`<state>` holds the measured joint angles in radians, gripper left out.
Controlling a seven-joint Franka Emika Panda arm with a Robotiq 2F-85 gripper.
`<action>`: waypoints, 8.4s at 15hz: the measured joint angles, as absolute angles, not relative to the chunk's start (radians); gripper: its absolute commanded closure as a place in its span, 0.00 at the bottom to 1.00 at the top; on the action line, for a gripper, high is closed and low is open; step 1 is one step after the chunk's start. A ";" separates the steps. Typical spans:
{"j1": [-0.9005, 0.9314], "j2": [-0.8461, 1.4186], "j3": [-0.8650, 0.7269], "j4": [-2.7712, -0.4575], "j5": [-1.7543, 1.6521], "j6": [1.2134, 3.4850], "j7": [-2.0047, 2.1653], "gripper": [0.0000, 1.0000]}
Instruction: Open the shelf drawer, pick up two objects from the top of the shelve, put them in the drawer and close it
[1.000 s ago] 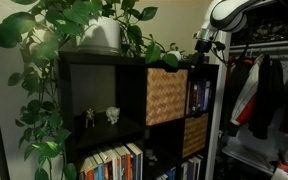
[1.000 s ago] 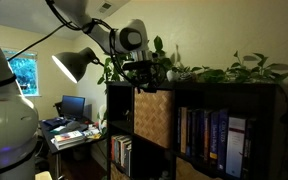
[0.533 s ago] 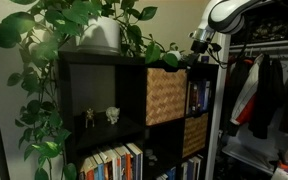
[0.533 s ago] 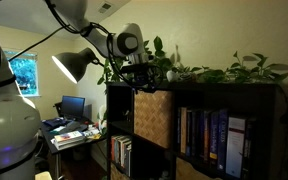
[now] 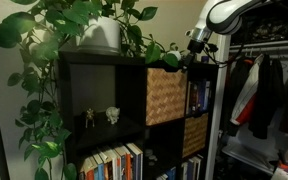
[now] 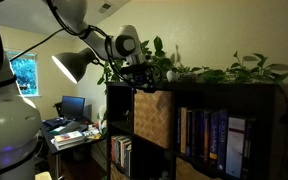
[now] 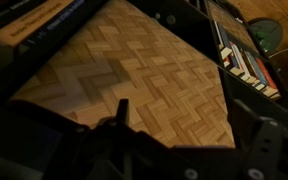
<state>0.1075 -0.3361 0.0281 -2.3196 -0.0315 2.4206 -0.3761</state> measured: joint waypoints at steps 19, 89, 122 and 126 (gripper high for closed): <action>0.152 -0.203 0.075 -2.332 -0.220 2.729 -0.392 0.00; 0.159 -0.249 0.063 -2.212 -0.065 2.167 -0.985 0.00; 0.034 -0.230 0.024 -2.008 -0.153 2.377 -0.402 0.00; 0.016 -0.166 0.019 -2.002 -0.207 2.520 -0.357 0.00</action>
<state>0.0164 -0.1660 0.0191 -2.0022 -0.2066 2.5201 -0.3569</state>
